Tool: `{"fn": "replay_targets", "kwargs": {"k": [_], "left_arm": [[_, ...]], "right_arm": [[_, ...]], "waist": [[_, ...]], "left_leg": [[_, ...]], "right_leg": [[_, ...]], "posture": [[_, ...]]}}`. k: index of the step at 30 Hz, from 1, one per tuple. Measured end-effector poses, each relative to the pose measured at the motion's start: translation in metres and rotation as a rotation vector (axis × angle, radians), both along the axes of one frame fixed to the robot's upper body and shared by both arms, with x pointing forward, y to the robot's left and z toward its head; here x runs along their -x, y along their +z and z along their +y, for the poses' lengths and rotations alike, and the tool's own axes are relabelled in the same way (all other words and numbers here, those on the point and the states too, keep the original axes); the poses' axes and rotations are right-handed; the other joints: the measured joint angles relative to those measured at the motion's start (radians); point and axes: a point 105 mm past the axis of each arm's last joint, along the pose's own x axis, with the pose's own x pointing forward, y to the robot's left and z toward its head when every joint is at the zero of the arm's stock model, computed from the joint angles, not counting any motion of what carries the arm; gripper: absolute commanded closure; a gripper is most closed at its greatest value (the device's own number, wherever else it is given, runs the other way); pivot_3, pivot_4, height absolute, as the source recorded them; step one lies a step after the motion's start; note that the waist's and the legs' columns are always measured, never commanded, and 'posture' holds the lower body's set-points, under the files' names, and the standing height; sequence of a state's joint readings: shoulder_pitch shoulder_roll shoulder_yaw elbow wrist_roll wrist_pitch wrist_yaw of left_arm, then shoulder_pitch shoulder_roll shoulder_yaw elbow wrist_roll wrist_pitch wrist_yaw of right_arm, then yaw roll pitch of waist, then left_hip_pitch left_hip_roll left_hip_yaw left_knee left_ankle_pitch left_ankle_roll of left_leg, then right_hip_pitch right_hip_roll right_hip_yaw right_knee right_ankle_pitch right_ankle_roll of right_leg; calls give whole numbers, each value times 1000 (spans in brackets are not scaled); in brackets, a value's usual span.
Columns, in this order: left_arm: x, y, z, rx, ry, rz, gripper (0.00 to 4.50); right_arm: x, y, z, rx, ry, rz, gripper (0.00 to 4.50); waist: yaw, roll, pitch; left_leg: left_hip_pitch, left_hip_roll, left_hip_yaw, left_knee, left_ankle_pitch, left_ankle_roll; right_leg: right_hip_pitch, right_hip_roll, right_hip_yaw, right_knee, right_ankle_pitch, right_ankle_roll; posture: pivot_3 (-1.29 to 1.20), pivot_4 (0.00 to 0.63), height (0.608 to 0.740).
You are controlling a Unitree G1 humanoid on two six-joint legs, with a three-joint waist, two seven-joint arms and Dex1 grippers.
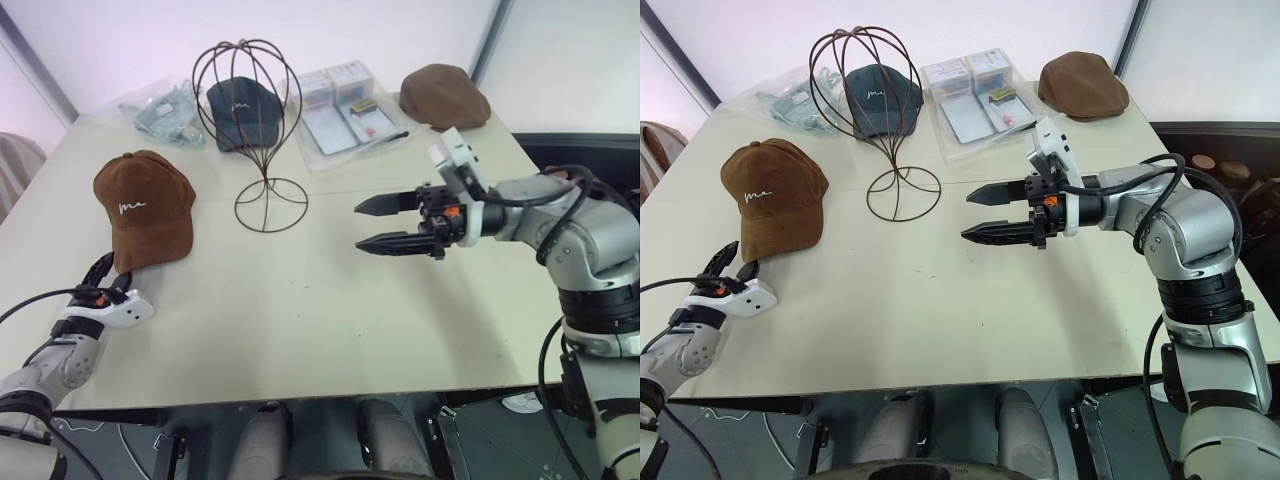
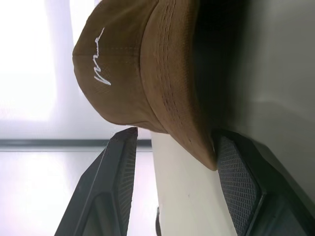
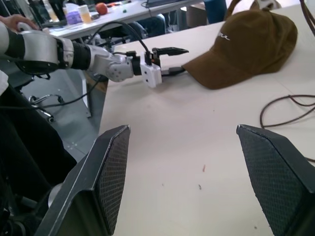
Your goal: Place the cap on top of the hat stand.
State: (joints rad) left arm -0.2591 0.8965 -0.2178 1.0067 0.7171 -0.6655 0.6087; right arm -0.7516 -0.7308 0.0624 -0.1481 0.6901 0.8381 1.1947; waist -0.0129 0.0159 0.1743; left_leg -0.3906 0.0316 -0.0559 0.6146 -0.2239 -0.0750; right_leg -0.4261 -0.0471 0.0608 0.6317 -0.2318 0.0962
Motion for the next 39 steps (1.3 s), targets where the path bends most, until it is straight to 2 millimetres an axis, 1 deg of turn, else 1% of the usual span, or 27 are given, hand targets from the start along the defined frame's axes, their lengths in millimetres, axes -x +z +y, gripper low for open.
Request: {"fn": "replay_targets", "kwargs": {"k": [6, 12, 15, 19, 23, 24, 26, 29, 30, 39], "left_arm": [[11, 0, -11, 2, -78, 6, 2090], [12, -1, -12, 23, -66, -9, 2090], [7, -1, -11, 29, -42, -19, 2090], [-3, -3, -11, 47, -13, -16, 2090], [-14, -5, -10, 56, 19, 6, 2090], [-16, -5, -9, 57, 25, 13, 2312], [-21, -2, -8, 65, 35, 15, 2906], [-26, 4, -7, 76, 38, 1, 4267], [-26, 5, -7, 84, 40, -5, 4455], [-25, 10, -7, 85, 25, -29, 4455]], "right_arm": [[-1, -6, -1, -3, -25, 17, 951], [-3, -8, -1, -5, -39, 19, 951], [-3, -8, -1, -5, -40, 18, 951], [-3, -8, -1, -6, -40, 18, 951], [-3, -8, -1, -4, -40, 17, 951], [-3, -8, -1, -4, -40, 17, 951], [-3, -8, -2, -1, -43, 18, 951], [-3, -8, -2, 0, -46, 21, 951], [-3, -8, -2, 0, -50, 20, 951], [-3, -7, -1, 2, -61, 15, 951]], "waist": [[-1, 0, 0], [-2, 0, 0], [2, 1, 0], [7, 5, -3], [7, 9, -5], [5, 10, -6], [4, 12, -7], [5, 15, -9], [5, 17, -10], [5, 20, -12]], "left_leg": [[-1, -1, 3, -1, 0, 0], [-1, -1, 3, -1, 0, 0], [0, -1, 3, -1, 0, 0], [1, -1, 2, -1, -1, -1], [2, 0, -2, 0, -2, -4], [2, 0, -3, 0, -2, -4], [2, 0, -4, 0, -2, -4], [2, 0, -4, -1, -2, -4], [2, 0, -4, -1, -2, -4], [1, 0, -4, -1, -1, -2]], "right_leg": [[-1, -2, 2, -2, -2, 3], [-1, -2, 2, -2, -2, 4], [-1, -1, 2, -1, -2, 3], [-1, -2, 1, -2, -2, 3], [-1, -3, -5, -4, -3, 3], [-1, -3, -7, -5, -3, 3], [-1, -4, -9, -5, -3, 3], [0, -5, -9, -5, -3, 3], [0, -5, -9, -4, -3, 3], [0, -5, -10, -3, -3, 3]], "posture": [[0, 150, 740], [0, 150, 740], [0, 150, 740], [0, 150, 740], [0, 150, 740], [0, 150, 740], [0, 150, 740], [0, 150, 740], [0, 150, 740], [0, 150, 740]]}}
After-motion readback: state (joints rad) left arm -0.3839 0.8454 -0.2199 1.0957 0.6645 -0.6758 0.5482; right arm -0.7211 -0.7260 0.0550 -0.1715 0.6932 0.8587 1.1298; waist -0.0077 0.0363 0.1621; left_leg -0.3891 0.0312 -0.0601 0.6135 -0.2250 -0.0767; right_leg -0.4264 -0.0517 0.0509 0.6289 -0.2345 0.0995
